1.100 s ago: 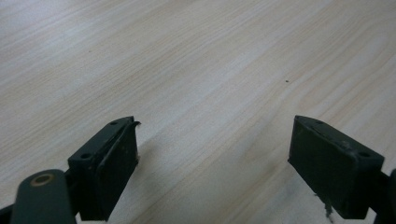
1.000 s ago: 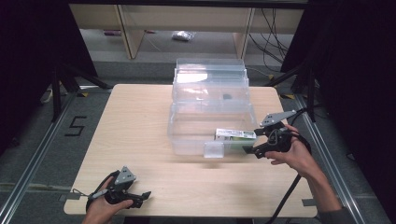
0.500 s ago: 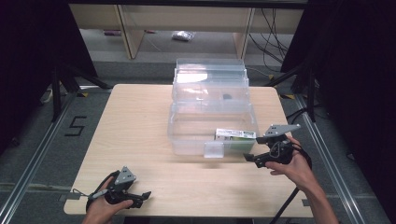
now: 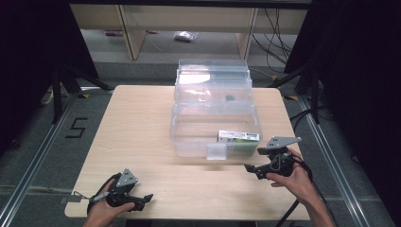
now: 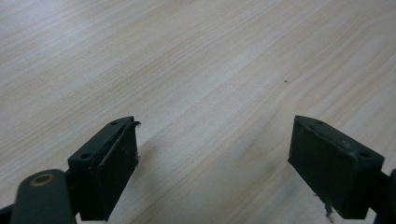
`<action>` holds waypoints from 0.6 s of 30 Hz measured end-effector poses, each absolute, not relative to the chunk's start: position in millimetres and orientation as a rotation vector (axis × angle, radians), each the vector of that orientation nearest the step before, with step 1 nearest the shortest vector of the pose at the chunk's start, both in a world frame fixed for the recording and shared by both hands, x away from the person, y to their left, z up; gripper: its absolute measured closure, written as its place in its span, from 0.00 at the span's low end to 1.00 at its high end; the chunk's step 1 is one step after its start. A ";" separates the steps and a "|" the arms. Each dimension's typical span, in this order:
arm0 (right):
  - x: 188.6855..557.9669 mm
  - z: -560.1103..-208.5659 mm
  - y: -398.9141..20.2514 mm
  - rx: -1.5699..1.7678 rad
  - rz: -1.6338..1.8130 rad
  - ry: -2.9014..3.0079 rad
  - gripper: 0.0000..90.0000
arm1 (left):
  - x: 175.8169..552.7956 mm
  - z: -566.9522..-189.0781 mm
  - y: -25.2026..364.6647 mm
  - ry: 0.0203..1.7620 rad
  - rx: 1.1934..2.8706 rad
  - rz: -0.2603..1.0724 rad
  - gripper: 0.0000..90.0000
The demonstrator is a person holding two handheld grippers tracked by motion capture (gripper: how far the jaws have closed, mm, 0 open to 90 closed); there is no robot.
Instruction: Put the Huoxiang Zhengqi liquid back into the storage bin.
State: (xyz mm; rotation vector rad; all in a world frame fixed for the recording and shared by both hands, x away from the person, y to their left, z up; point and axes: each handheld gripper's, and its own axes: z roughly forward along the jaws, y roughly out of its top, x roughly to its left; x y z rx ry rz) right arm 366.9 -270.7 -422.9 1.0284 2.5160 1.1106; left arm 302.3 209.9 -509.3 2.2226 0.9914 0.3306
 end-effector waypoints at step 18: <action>353.4 -433.4 -273.7 1.030 1.119 2.502 0.19 | 302.2 -509.9 209.0 1.002 2.210 0.340 0.17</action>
